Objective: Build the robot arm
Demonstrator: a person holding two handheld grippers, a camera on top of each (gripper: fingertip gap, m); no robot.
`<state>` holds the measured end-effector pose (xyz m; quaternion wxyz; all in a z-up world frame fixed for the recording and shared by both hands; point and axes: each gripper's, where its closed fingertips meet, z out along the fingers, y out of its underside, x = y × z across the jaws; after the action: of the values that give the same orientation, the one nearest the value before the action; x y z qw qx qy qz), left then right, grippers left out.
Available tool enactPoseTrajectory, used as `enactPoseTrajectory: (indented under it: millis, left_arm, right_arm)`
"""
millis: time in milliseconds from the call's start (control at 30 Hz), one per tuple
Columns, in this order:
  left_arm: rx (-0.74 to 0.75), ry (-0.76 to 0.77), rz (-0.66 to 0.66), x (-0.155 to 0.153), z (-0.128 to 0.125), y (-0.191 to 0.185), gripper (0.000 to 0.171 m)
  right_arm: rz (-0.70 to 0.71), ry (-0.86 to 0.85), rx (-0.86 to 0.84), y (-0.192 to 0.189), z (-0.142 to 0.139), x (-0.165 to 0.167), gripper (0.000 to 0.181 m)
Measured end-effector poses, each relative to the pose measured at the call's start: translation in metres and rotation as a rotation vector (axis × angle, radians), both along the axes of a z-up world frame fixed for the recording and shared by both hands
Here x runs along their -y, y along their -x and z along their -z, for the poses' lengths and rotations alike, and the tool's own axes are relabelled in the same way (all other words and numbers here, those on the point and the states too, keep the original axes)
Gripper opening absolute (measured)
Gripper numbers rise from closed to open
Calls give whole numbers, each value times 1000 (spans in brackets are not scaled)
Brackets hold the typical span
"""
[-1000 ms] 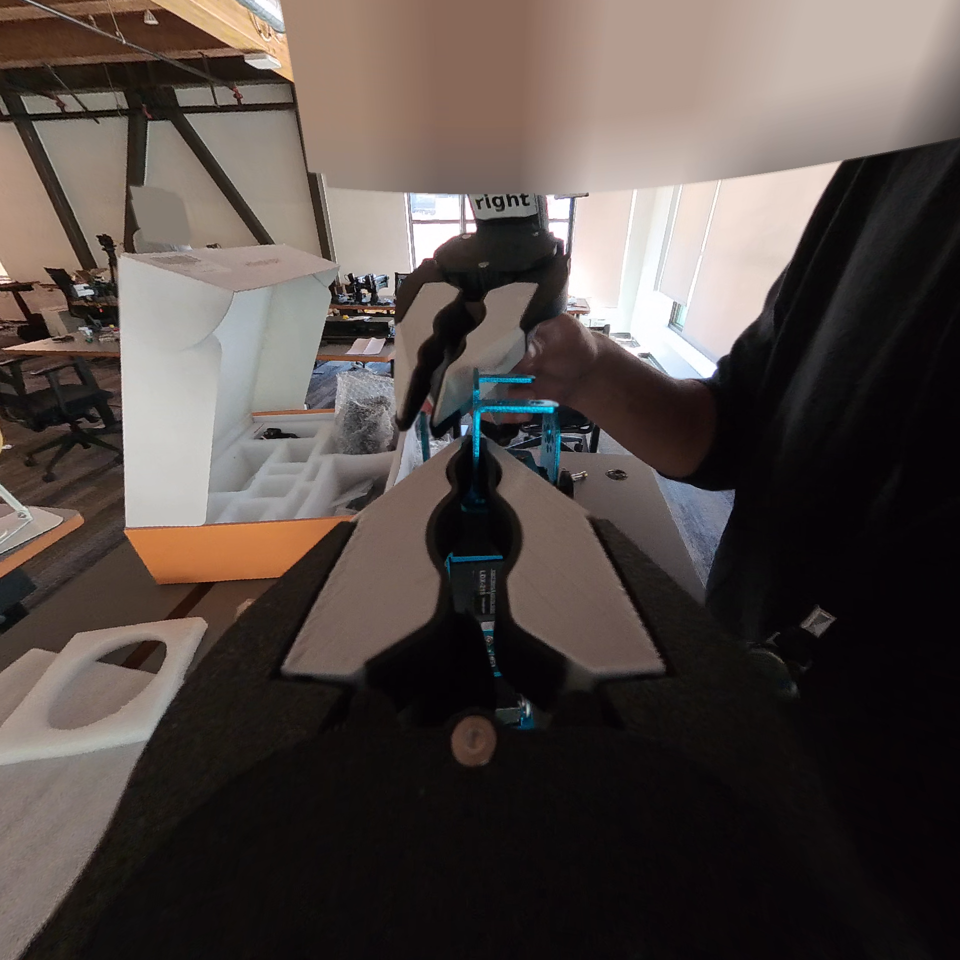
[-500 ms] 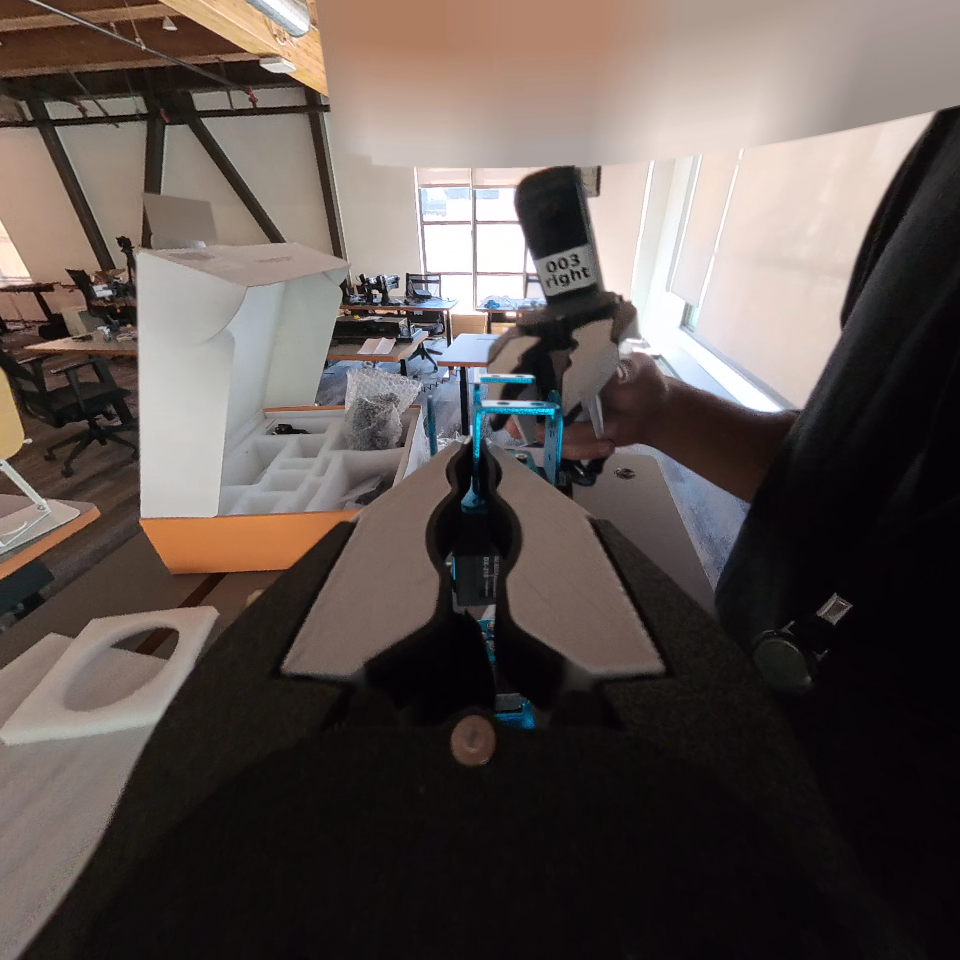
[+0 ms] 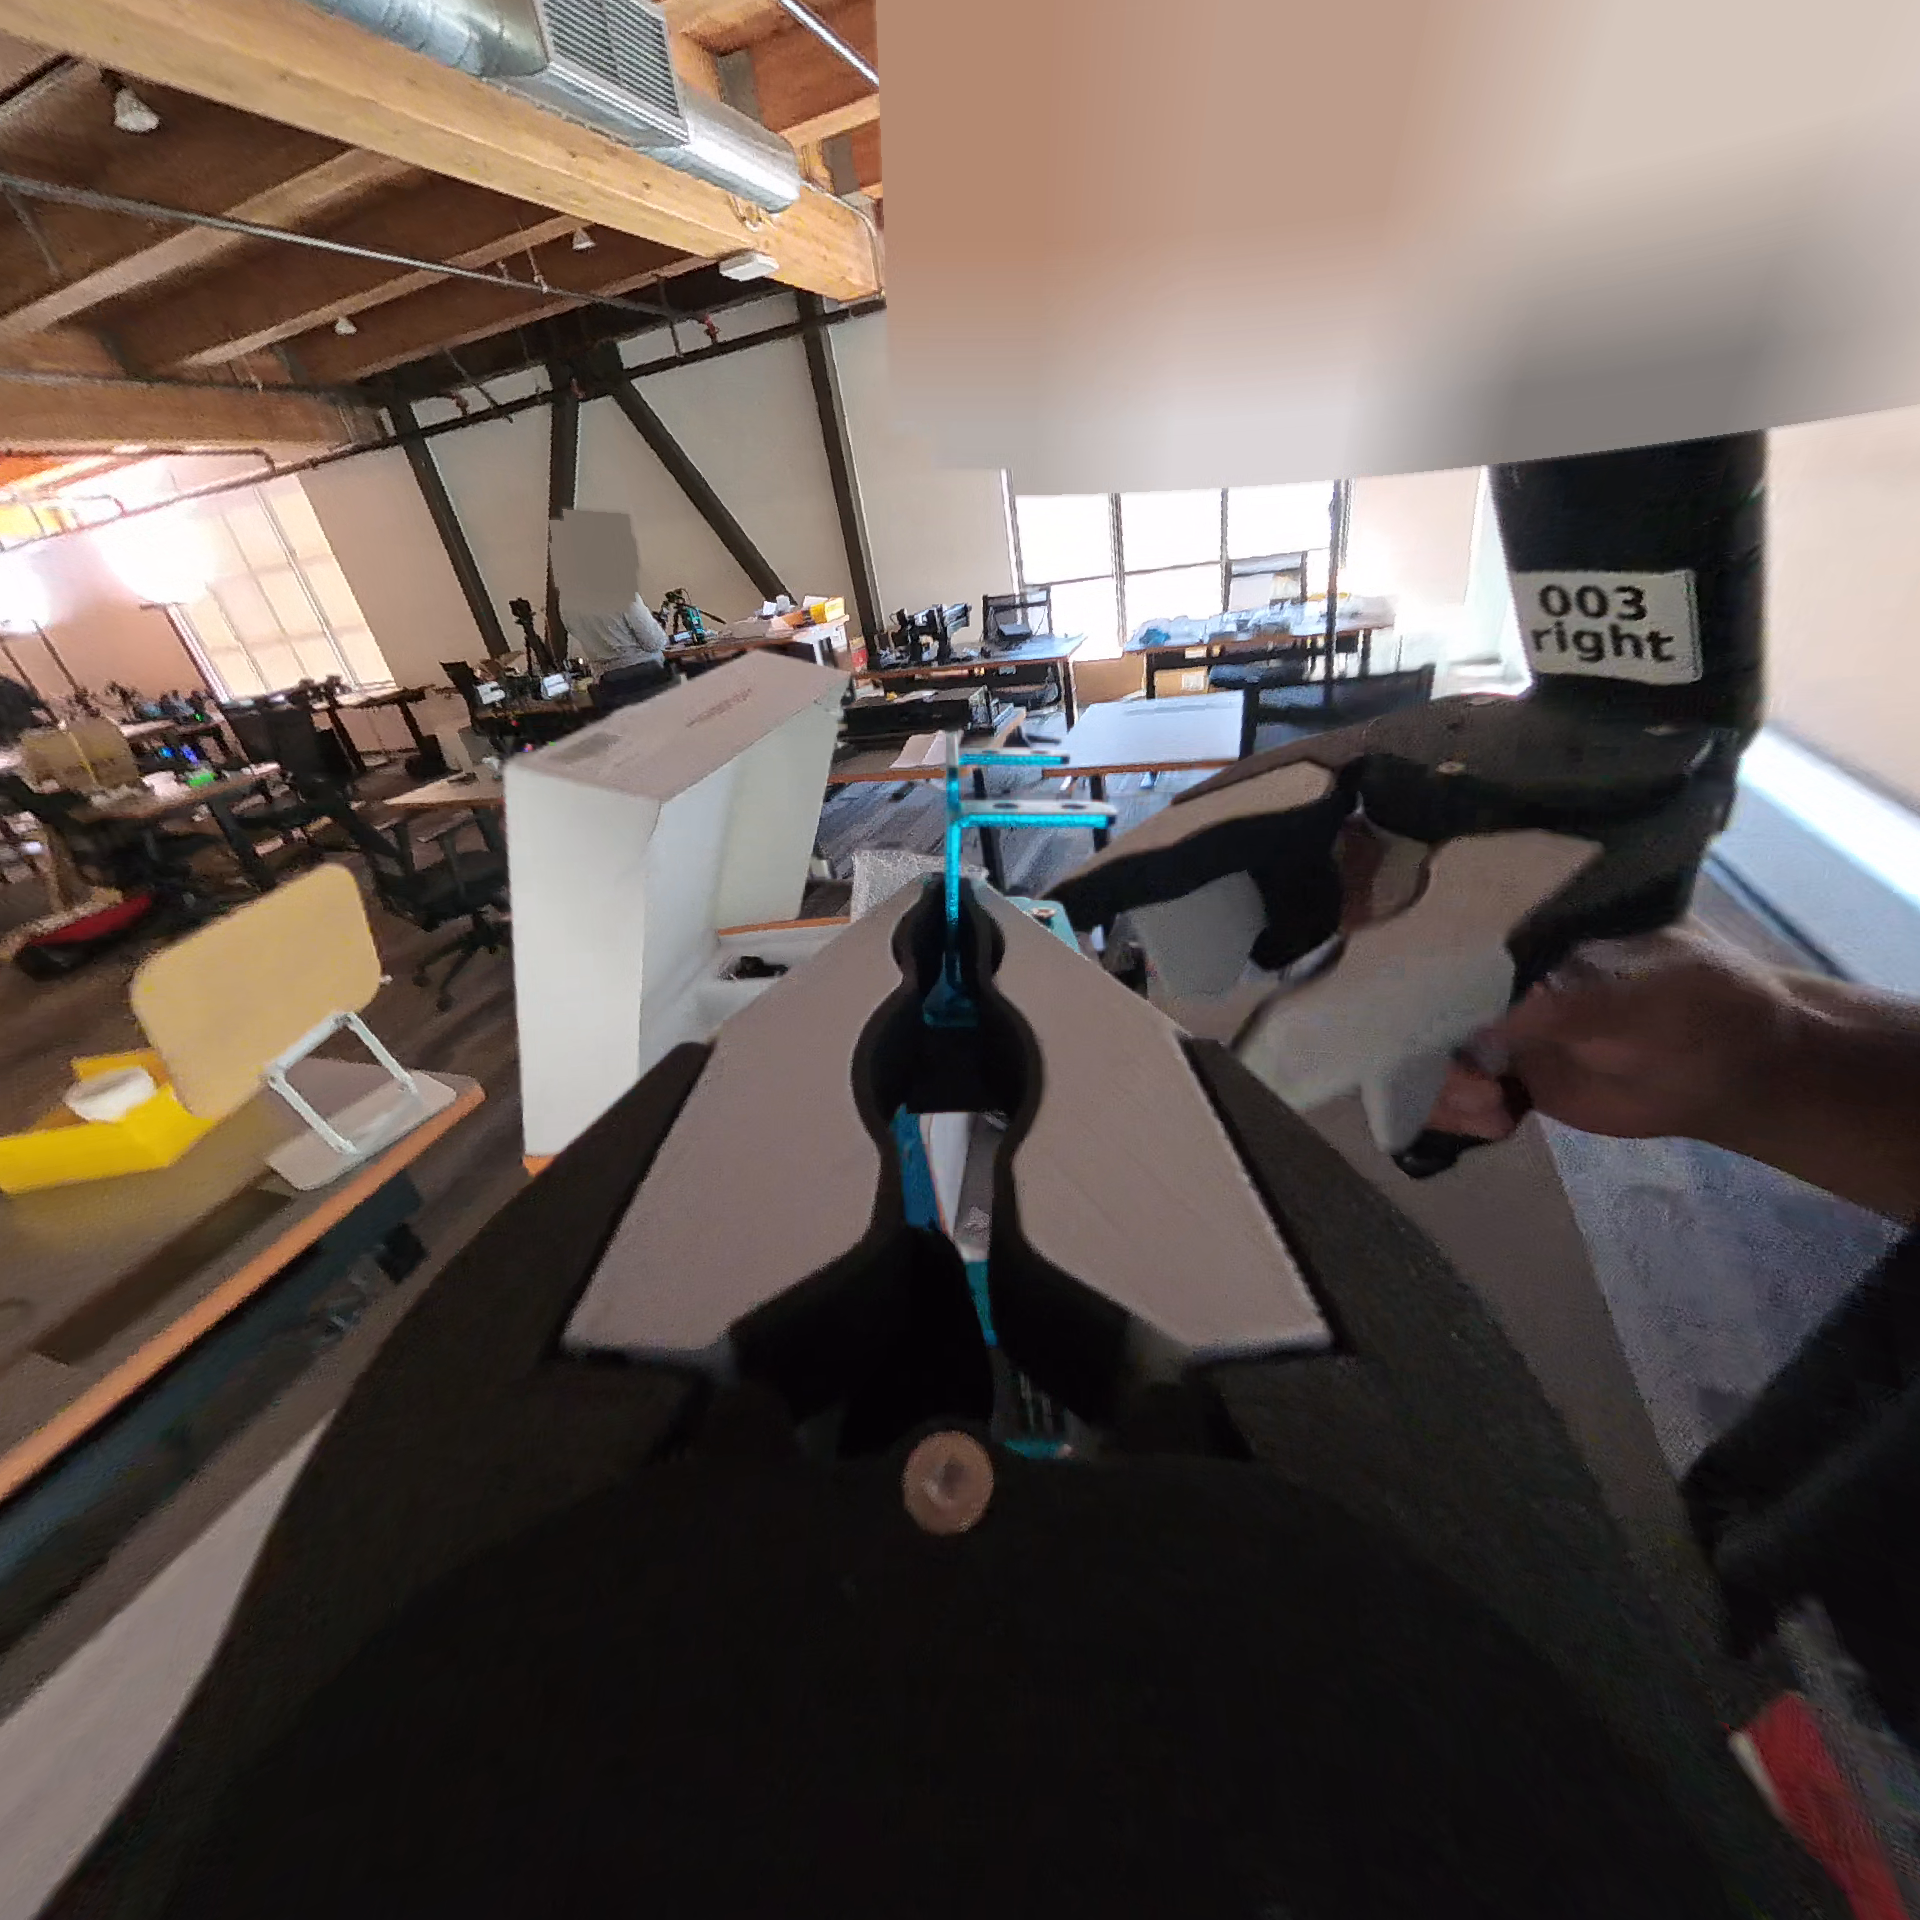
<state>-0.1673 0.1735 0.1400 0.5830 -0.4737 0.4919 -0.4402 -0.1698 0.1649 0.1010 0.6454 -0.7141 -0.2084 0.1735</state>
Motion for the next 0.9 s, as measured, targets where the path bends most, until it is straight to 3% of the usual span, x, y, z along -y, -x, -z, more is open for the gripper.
enactPoseTrajectory:
  millis: [67, 267, 333, 567, 667, 767, 800, 900]
  left_arm:
    - [-23, -61, -3, 7, -8, -9, 0]
    - [20, -14, -9, 14, -8, -4, 0]
    - [57, 54, 59, 18, -8, 3, 0]
    - [-24, 177, 226, 9, 4, 5, 1]
    - [21, 216, 264, 2, -3, 8, 3]
    - [-58, 207, 301, 2, 3, 0, 15]
    - [-75, 178, 336, 7, 3, 0, 4]
    - [-79, 76, 271, 1, -1, 1, 0]
  right_arm:
    - [45, 27, 26, 8, -1, -4, 83]
    - [143, 108, 55, 15, 0, -3, 78]
    - [155, 114, 74, 13, -1, 1, 55]
    - [201, 165, 176, 8, 8, -6, 54]
    - [210, 170, 139, 2, 8, -10, 53]
    - [170, 159, 117, 6, 5, -8, 53]
    - [184, 150, 150, 5, 5, -9, 53]
    - [186, 134, 179, 7, 0, -14, 53]
